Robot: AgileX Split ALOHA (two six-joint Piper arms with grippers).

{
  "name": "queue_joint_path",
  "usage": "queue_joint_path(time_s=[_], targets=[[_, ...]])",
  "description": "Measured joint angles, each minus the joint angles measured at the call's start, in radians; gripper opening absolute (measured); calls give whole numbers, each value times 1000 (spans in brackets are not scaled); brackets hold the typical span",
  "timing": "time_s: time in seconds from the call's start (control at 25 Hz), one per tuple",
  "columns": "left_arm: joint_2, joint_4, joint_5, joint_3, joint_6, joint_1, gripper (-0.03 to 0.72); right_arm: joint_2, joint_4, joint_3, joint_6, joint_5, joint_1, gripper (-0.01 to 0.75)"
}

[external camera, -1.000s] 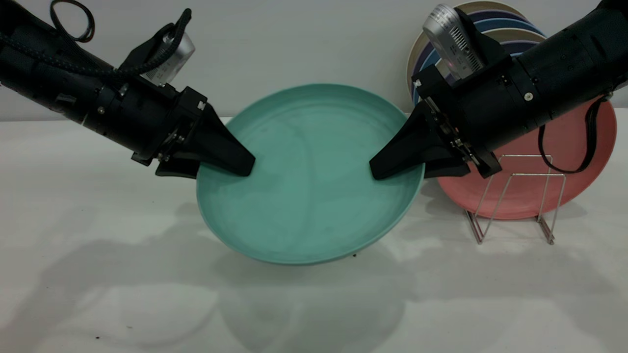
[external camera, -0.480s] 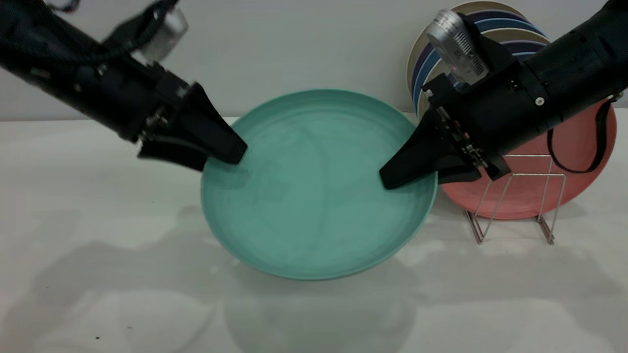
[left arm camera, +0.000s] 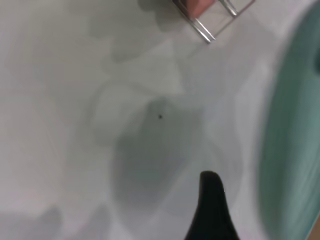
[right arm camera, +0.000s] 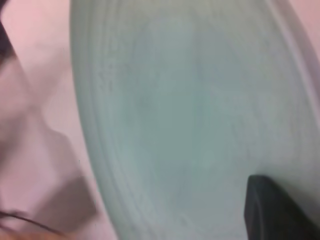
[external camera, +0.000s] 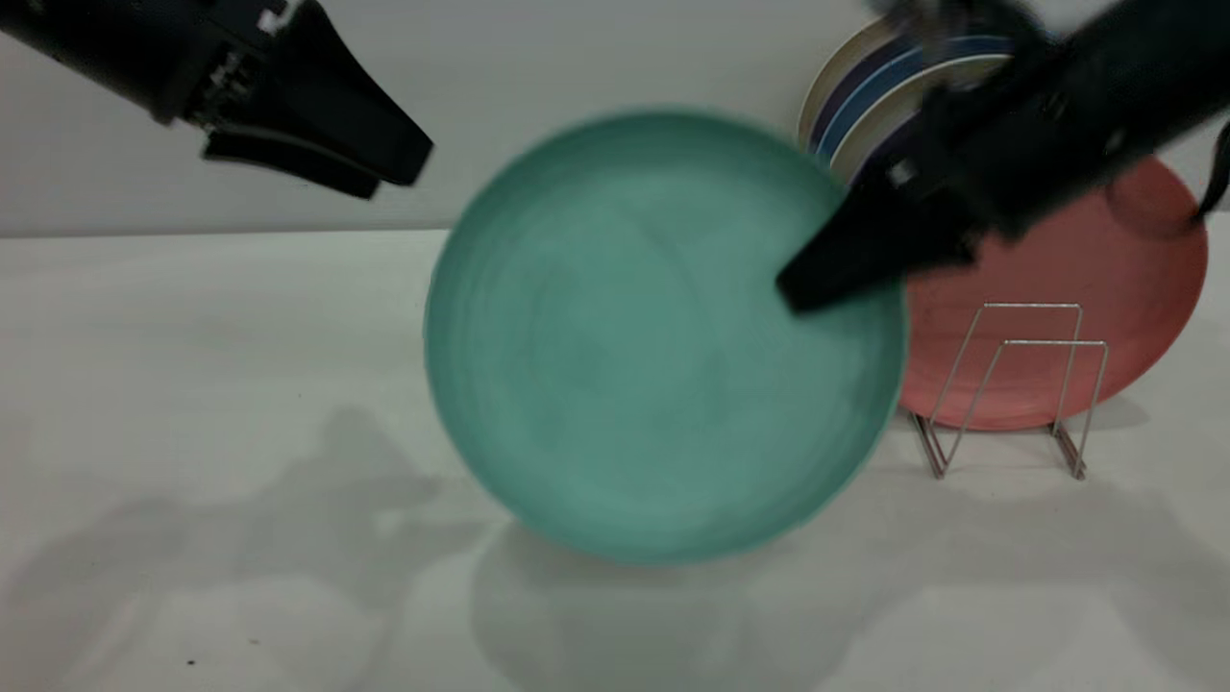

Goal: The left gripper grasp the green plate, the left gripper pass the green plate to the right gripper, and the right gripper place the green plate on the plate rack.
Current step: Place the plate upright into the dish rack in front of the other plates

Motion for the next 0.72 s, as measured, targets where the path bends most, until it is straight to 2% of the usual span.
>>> queue_joint_path(time_s=[0.16,0.28,0.44,0.72], targets=[[-12,6,-5,1,0,22,578,-147,-149,0,-224,-100,0,79],[-12,10,-7,2,0,24,578,-218,-257,0,-282,-208,-17,79],[-12,11,-7,2,0,24,578,-260,-322,0,-304,-306,-90,79],[-12,6,-7,2,0,24,578,-262,-326,0,-365,-338,-253,79]])
